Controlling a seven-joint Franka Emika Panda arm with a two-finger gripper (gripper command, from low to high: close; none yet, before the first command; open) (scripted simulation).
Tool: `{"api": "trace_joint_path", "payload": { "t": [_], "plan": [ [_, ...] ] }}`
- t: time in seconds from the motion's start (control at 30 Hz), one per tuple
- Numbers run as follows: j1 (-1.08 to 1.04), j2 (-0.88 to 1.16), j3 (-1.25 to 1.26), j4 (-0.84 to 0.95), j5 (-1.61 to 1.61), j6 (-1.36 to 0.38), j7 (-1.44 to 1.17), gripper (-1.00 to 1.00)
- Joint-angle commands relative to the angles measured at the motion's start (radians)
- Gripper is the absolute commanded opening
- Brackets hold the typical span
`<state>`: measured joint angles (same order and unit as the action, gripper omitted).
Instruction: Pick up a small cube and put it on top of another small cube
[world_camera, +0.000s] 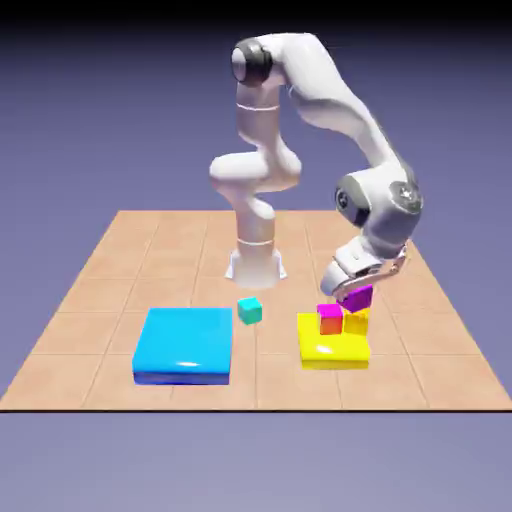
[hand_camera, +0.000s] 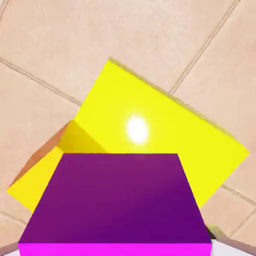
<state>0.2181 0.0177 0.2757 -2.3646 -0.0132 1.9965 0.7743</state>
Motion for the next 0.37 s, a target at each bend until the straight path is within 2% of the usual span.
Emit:
{"api": "trace_joint_path", "payload": {
  "t": [0.0,0.07,0.23,0.27,0.33],
  "plan": [
    [-0.001,-0.036,-0.003,-0.032,0.012,-0.002,-0.001,-1.0],
    [-0.003,-0.065,-0.006,-0.057,0.023,-0.003,-0.004,-1.0],
    [0.0,0.033,-0.01,-0.157,-0.005,0.191,0.019,-1.0],
    [0.0,0.033,-0.01,-0.157,-0.005,0.191,0.019,1.0],
    [-0.001,0.011,-0.009,-0.135,0.001,0.148,0.014,1.0]
  ]
}}
